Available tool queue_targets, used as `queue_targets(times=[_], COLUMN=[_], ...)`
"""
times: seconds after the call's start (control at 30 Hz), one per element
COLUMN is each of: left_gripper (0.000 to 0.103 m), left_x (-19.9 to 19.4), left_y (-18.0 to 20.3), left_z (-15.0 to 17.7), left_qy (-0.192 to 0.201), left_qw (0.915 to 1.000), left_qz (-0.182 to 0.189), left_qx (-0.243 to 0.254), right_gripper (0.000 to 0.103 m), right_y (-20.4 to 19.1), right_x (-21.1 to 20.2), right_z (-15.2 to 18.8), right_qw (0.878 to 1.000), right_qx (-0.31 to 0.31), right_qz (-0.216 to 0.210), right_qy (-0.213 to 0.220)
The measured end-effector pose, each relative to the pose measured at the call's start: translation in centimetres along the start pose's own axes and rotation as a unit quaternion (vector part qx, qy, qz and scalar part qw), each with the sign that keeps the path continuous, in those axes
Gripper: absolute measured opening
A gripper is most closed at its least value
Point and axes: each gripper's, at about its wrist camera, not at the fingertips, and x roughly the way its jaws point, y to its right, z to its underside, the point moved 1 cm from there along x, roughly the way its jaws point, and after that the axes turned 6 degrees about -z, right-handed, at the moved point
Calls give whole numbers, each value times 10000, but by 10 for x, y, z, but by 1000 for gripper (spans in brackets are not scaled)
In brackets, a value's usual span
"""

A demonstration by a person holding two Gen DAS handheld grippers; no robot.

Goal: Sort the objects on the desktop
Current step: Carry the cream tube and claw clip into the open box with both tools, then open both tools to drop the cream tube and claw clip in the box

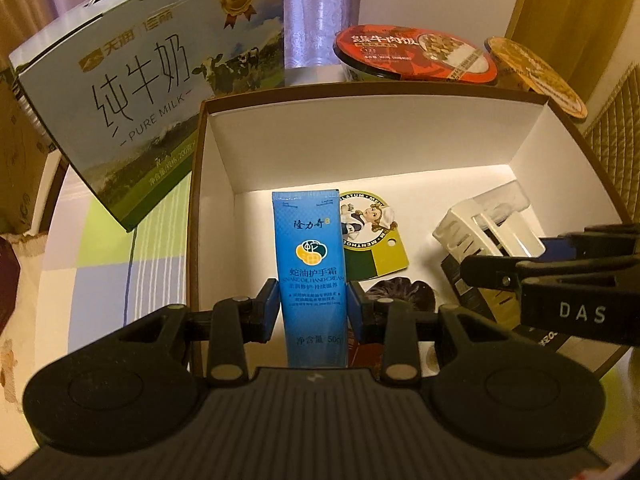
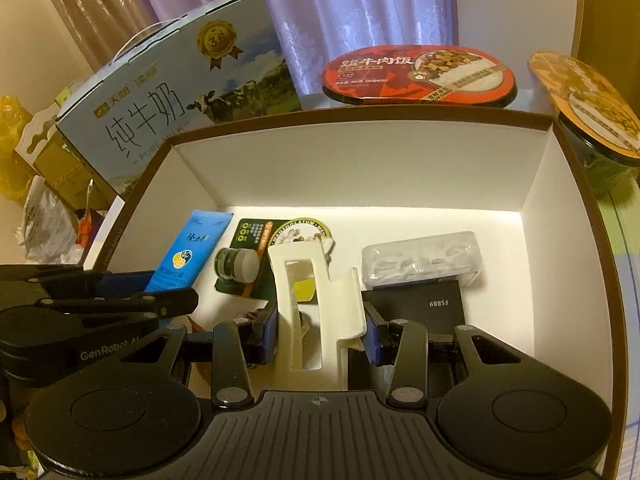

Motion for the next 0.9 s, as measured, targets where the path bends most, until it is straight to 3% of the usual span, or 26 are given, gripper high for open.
queue_targets(times=[0.27,0.57,0.77,0.83,0.9], left_gripper=[31,37,40,43,46], left_x=[2,-7,-9,-10,-13], left_y=[3,-1,0,-1,-1], left_z=[-1,-7,-6,-4,-3], left_qy=[-57,135,152,159,177], left_qw=[9999,9998,9998,9998,9998], left_qz=[-41,53,29,27,-4], left_qx=[140,112,118,110,89], right_gripper=[39,39,40,45,64], right_y=[1,0,-6,-8,-9], right_x=[3,3,3,2,-3], right_z=[0,-2,-2,-1,-1], right_qw=[10000,10000,9994,9990,9982], right_qx=[9,-9,-289,-380,-494], right_qz=[-7,-44,-97,-34,-25], right_qy=[-25,3,136,218,332])
